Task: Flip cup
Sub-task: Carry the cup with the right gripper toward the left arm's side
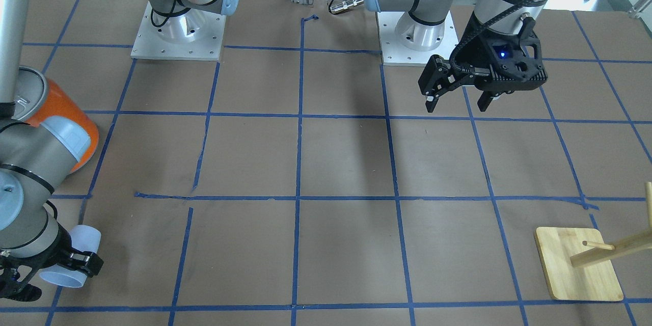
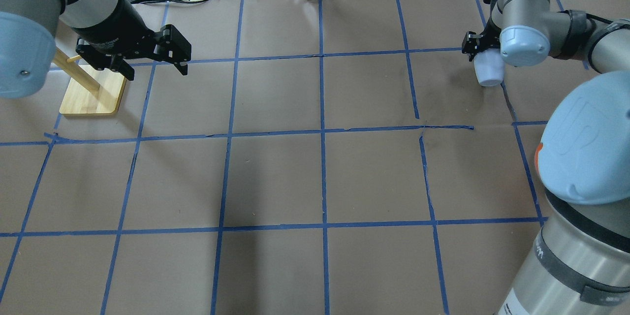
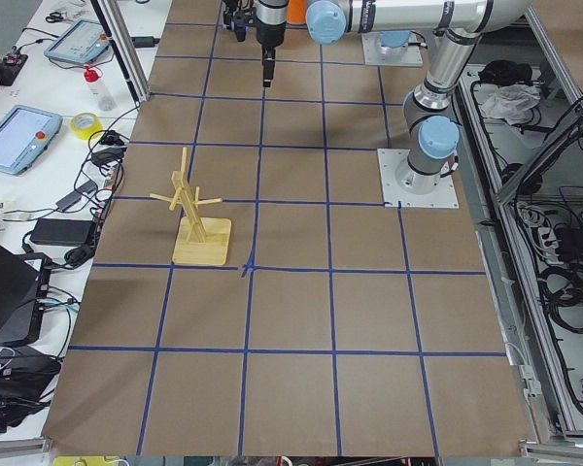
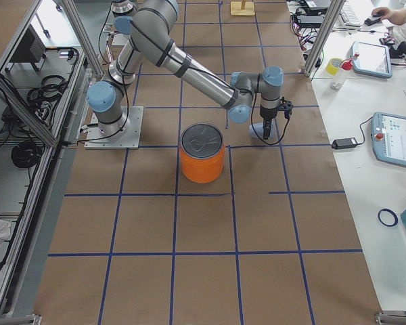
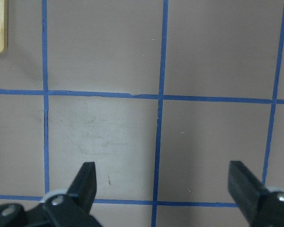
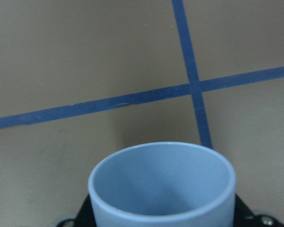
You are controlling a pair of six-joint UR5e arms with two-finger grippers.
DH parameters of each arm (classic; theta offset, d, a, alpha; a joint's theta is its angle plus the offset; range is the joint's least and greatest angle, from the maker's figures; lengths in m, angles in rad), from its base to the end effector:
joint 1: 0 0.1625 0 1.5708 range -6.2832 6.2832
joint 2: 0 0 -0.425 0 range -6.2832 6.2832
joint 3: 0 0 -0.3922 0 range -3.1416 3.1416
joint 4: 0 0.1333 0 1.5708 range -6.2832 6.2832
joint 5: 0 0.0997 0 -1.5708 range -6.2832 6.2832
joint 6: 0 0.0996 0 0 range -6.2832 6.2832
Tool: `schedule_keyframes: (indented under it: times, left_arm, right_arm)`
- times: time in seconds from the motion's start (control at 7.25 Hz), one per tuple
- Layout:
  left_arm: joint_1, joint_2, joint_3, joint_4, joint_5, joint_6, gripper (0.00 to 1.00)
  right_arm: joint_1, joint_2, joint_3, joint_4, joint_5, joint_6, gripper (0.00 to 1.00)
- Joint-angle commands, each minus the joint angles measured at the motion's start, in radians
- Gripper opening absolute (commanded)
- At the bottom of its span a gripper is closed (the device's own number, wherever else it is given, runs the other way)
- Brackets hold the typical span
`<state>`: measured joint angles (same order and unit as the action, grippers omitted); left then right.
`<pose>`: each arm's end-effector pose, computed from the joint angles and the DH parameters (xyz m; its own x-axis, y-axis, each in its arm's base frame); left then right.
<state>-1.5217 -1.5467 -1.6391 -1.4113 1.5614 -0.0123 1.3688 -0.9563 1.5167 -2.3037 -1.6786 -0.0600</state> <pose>-0.1099 -0.4981 0.4826 -0.9981 -0.0602 0.0107 -0.0610 0.9915 -0.1149 -0.0188 -0.7030 0.2208 -0.9804 0.1593 0.1161 0.1391 0.9764 -0.1650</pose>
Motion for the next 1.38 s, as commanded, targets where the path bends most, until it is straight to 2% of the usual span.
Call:
schedule_keyframes:
  times: [0.0, 0.41, 0.55, 0.83, 1.1, 1.24]
  left_arm:
    - [0.0, 0.0, -0.002, -0.003, 0.0, 0.0, 1.0]
    - [0.0, -0.001, -0.001, -0.001, -0.001, 0.0, 1.0]
    - [0.0, -0.001, 0.002, -0.001, 0.0, 0.0, 1.0]
    - [0.0, -0.001, 0.004, -0.001, 0.0, 0.0, 1.0]
    - [0.0, -0.003, 0.004, -0.001, -0.001, 0.0, 1.0]
    - [0.0, -0.001, 0.002, -0.003, 0.0, 0.0, 1.0]
  right_arm:
    - [0.152, -0.056, -0.001, -0.011, -0.012, 0.008, 0.27]
    - [0.346, -0.072, -0.001, -0.02, 0.002, -0.056, 0.24]
    - [0.395, -0.058, 0.0, -0.054, 0.0, -0.158, 0.23]
    - [0.435, -0.006, 0.01, -0.153, 0.004, -0.544, 0.23]
    - [0.525, -0.002, 0.007, -0.16, 0.004, -0.637, 0.23]
    - [0.58, 0.001, 0.002, -0.167, 0.023, -0.797, 0.23]
